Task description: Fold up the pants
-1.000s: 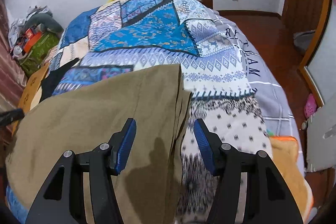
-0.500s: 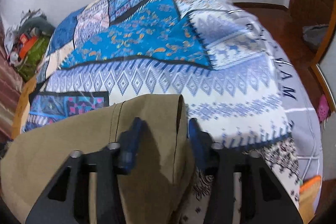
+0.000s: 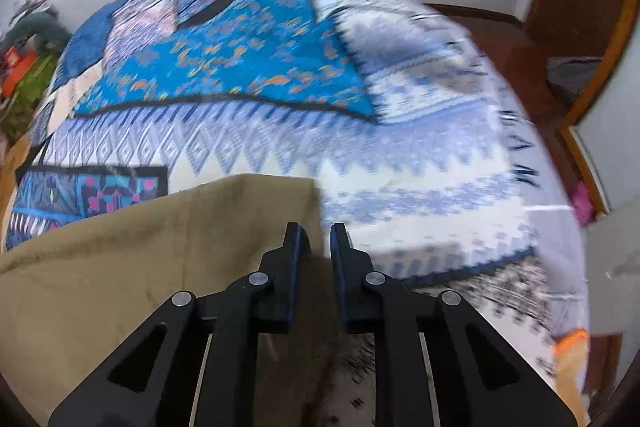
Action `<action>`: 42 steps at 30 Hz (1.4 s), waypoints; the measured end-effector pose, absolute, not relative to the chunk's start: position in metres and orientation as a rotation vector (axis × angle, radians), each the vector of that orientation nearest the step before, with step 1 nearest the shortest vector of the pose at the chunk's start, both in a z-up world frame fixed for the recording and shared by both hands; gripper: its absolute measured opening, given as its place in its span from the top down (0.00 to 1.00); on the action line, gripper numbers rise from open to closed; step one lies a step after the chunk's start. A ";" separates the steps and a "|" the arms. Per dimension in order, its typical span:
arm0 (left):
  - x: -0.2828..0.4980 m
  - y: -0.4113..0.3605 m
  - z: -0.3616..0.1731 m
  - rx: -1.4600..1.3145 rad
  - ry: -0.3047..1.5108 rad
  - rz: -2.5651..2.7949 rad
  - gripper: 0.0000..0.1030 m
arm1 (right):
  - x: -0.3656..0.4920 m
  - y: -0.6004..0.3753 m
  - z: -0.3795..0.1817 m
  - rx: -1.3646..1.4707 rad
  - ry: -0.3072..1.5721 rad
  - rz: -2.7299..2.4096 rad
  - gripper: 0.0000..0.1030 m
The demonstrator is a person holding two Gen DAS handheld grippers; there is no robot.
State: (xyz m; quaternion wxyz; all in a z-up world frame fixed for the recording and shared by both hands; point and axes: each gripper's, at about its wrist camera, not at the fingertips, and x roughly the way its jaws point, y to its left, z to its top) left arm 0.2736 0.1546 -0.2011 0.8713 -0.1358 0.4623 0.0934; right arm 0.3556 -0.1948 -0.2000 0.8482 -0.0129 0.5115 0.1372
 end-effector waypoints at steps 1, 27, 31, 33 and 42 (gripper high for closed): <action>0.271 0.156 -0.194 -0.270 0.948 0.210 0.39 | 0.352 -0.199 -0.193 0.003 1.076 0.306 0.87; 0.287 0.082 -0.218 -0.050 1.139 0.002 0.14 | 0.221 -0.061 -0.138 -0.228 1.116 0.801 0.26; 0.277 0.077 -0.222 0.012 1.085 0.041 0.05 | 0.217 -0.072 -0.160 -0.179 1.181 0.801 0.20; 0.274 0.076 -0.220 0.035 1.075 0.051 0.05 | 0.215 -0.081 -0.159 -0.152 1.187 0.798 0.20; 0.235 0.077 -0.208 0.082 1.046 0.068 0.05 | 0.179 -0.115 -0.154 -0.210 1.161 0.716 0.20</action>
